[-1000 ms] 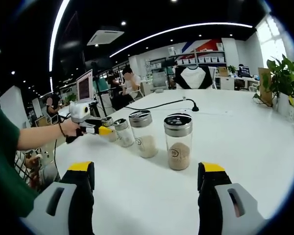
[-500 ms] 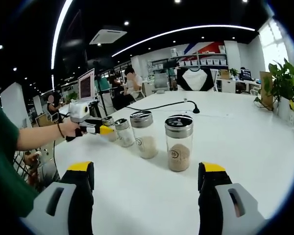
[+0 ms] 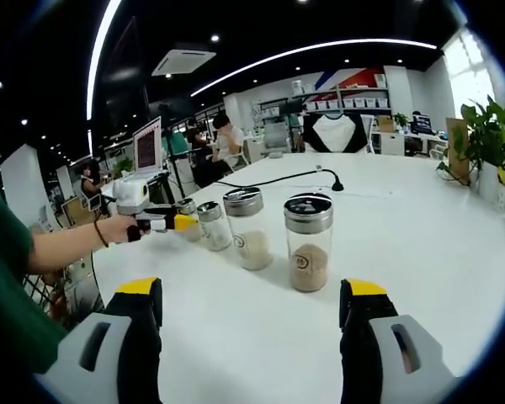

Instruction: Rotate the seasoning bottle until the label or dispensing opening points toward the visible target arrow and the bottle remains upright within the marked orientation range

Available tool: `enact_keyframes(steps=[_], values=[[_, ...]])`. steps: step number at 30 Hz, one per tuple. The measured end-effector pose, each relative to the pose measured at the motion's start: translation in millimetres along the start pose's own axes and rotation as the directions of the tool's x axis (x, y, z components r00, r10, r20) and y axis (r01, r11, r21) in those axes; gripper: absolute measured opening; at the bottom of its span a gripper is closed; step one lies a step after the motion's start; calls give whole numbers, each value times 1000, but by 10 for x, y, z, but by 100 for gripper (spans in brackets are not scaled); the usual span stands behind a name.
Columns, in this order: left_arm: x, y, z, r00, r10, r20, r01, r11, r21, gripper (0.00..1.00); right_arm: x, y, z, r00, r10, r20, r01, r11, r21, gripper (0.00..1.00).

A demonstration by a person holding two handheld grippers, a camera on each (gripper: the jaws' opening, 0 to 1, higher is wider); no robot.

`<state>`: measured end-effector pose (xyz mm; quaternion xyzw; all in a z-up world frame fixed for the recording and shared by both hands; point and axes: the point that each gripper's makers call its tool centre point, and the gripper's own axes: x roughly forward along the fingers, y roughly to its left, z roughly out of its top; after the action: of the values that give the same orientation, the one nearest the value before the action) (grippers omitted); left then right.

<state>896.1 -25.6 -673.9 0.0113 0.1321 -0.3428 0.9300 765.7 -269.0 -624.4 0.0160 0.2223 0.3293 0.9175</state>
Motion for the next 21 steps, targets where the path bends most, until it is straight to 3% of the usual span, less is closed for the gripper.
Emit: enact_keyframes(steps=[7, 21], values=[[9, 26, -8, 997, 79, -3, -79, 997, -11, 37, 4, -13, 8, 1000, -4, 6, 4, 1000, -6, 89], [1, 66, -12, 973, 229, 21, -228, 972, -61, 37, 4, -21, -19, 1000, -10, -3, 10, 1000, 3, 88]])
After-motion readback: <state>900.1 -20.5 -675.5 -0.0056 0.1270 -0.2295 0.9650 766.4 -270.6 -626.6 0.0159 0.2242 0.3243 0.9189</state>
